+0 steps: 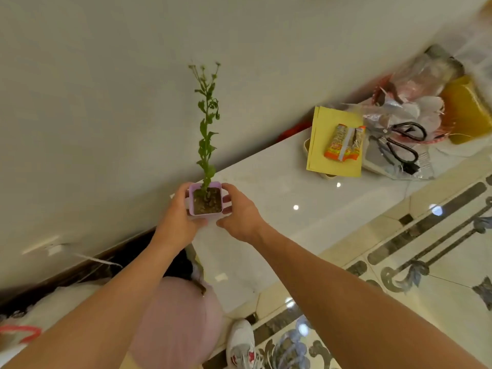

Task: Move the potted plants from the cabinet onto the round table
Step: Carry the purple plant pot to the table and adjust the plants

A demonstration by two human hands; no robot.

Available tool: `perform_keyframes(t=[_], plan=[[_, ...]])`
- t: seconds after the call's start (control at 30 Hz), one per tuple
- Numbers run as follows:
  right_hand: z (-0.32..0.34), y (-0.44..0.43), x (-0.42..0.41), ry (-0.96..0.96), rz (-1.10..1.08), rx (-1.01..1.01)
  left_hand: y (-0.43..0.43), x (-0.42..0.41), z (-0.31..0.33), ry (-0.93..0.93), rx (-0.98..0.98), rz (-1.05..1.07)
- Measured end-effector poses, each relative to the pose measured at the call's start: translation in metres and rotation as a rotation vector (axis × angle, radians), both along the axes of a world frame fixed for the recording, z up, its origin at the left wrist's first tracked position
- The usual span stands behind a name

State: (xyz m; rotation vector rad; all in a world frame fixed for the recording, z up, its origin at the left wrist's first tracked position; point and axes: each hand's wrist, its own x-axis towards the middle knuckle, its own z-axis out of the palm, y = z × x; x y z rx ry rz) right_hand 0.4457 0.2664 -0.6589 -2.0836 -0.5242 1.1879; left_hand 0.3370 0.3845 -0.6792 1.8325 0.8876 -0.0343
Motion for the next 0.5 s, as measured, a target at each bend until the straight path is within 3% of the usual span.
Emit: perform_keyframes(t=[0.2,0.5], plan=[[0.004,-0.057,0.016,0.031,-0.055,0.004,-0.041,0.019,0.005,0.043,0.113,-0.187],[0.034,-0.214,0.051,-0.064,-0.278,0.024,-0.17,0.084,0.036,0.011,0.1,-0.44]])
